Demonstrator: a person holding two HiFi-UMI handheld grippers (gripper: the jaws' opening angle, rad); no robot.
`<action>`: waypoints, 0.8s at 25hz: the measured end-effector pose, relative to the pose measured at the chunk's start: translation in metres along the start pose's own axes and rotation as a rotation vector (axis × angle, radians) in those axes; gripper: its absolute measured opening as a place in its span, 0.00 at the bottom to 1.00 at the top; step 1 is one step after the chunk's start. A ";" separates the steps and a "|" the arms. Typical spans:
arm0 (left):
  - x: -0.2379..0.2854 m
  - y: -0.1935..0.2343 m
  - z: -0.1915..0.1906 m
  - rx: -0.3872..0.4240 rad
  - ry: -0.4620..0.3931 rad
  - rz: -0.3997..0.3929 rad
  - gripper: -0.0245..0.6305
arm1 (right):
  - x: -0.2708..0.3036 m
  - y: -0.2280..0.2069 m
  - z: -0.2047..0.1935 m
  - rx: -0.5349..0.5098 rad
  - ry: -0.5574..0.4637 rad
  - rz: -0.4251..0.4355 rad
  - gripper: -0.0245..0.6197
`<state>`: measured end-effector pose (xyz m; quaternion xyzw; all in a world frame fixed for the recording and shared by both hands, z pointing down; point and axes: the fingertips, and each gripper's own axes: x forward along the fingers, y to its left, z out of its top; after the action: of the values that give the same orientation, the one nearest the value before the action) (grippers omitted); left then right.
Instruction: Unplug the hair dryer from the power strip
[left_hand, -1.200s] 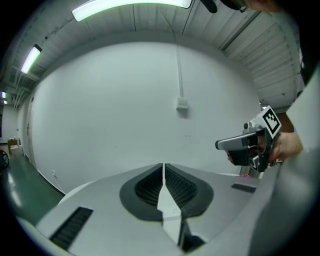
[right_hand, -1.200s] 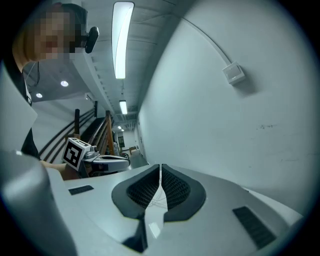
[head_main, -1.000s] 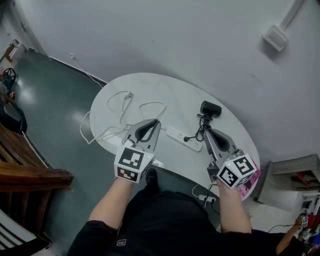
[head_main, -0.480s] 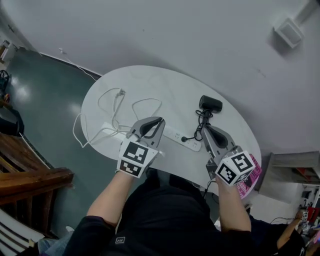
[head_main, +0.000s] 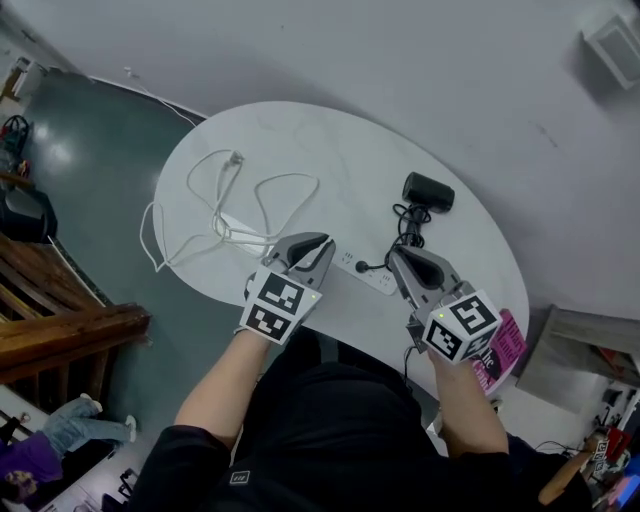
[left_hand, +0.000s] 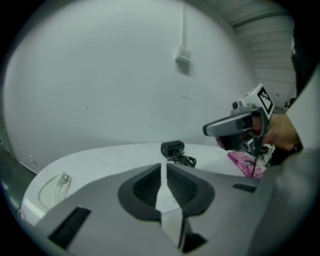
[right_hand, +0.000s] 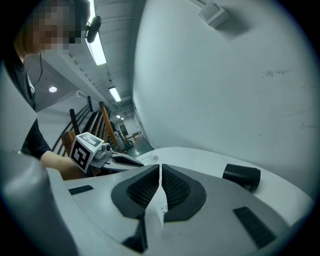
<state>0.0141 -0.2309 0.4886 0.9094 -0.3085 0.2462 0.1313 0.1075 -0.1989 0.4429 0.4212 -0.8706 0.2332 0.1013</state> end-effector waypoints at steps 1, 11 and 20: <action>0.004 -0.002 -0.004 -0.004 0.016 -0.004 0.11 | 0.002 -0.001 -0.004 0.001 0.014 0.012 0.10; 0.049 -0.018 -0.058 0.032 0.204 -0.082 0.27 | 0.023 -0.012 -0.039 0.000 0.149 0.101 0.10; 0.074 -0.021 -0.087 0.056 0.294 -0.100 0.32 | 0.028 -0.013 -0.073 -0.029 0.249 0.113 0.10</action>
<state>0.0464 -0.2173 0.5995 0.8810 -0.2331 0.3785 0.1616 0.0982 -0.1896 0.5208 0.3380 -0.8769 0.2764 0.2012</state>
